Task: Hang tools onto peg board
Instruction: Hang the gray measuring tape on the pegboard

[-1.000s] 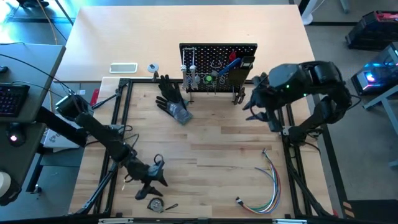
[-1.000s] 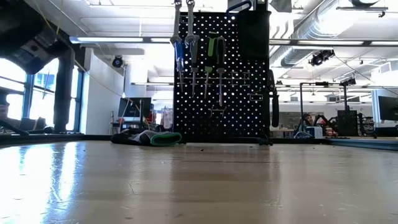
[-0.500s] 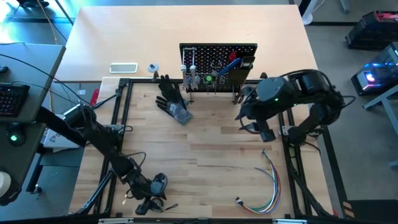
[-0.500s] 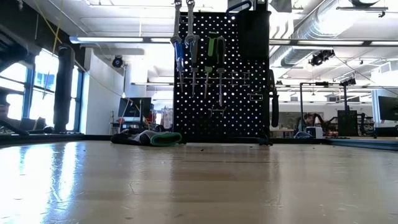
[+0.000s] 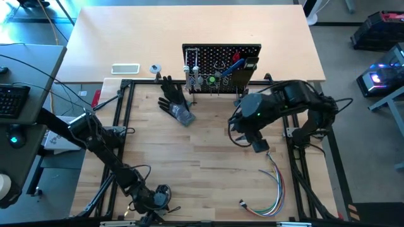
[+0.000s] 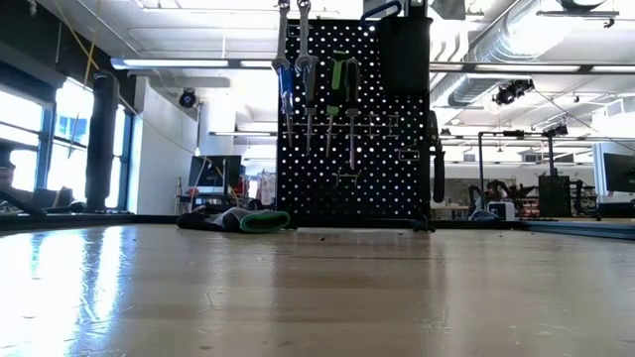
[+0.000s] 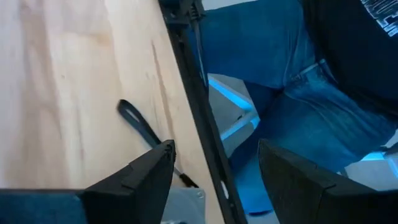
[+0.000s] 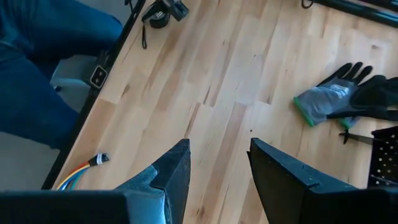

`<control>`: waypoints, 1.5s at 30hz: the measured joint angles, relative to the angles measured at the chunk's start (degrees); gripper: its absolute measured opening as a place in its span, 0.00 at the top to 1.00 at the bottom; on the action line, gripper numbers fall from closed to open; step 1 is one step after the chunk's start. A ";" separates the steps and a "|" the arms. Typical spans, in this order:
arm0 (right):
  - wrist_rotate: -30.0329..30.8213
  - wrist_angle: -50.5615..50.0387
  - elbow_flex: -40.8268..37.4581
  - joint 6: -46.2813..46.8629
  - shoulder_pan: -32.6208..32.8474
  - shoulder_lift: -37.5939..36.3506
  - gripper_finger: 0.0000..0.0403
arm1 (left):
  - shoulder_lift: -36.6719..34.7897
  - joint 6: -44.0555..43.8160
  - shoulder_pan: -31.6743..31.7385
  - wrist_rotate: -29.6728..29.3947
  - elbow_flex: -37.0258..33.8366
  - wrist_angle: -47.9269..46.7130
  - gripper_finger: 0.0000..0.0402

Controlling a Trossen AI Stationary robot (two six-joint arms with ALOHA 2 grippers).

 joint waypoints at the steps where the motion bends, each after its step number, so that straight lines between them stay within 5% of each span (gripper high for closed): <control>1: 0.00 0.00 0.00 -0.02 0.33 0.23 0.61 | 0.31 -0.12 -0.12 -0.01 0.31 -0.08 0.45; 13: 0.00 0.53 -0.02 -0.34 2.98 1.52 0.61 | 7.27 -1.19 -0.63 -3.71 5.10 -6.37 0.45; 18: 0.00 1.13 -0.02 -0.10 3.74 1.52 0.61 | 10.34 -1.78 -0.85 -7.03 9.75 -16.97 0.47; 30: 0.48 1.20 -0.02 1.40 7.23 1.52 0.61 | 12.90 -4.20 -1.69 -9.08 13.34 -29.61 0.70; 38: 0.92 1.36 -0.02 1.49 9.62 1.52 0.61 | 13.03 -1.79 -1.28 -11.63 13.14 -30.96 0.97; 45: 2.45 0.18 -0.02 5.22 10.32 1.52 0.61 | 12.15 4.67 1.06 -13.62 13.22 -31.61 0.99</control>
